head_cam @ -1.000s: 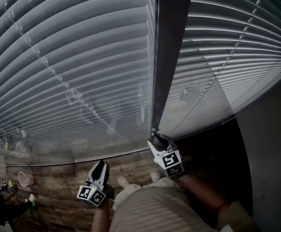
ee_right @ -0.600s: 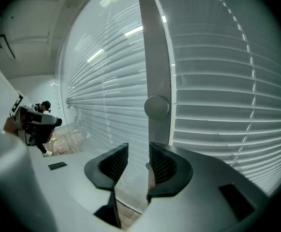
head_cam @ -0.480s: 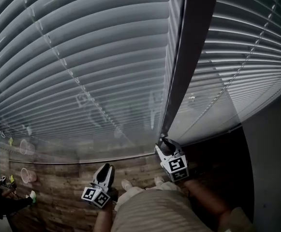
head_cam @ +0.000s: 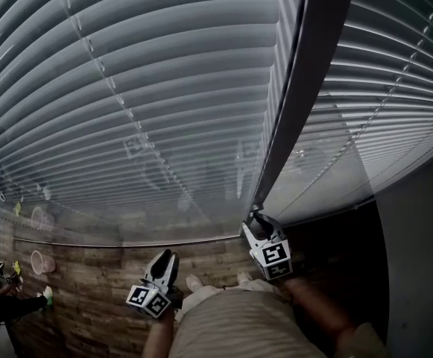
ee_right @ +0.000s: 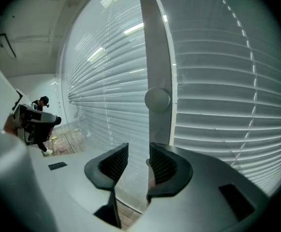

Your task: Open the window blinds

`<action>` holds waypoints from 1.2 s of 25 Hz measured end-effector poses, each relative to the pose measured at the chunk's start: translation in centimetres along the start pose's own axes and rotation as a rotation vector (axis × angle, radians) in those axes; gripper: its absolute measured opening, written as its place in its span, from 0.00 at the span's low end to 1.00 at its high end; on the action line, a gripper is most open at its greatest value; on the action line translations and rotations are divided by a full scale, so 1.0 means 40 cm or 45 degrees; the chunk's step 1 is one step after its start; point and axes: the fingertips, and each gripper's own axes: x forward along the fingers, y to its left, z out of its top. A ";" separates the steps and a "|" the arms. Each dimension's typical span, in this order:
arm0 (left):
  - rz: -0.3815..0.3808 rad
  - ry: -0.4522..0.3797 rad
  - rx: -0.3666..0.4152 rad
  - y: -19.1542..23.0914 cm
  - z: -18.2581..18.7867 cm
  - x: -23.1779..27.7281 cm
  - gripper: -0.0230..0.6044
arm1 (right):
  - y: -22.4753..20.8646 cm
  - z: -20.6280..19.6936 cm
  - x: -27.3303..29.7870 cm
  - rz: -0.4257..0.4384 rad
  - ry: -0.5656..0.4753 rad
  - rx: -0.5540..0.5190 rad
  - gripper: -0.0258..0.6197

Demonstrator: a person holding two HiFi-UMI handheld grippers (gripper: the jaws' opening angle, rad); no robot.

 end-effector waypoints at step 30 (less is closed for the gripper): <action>0.015 -0.008 0.002 0.027 -0.002 0.007 0.21 | -0.036 -0.043 0.027 -0.192 0.055 0.023 0.25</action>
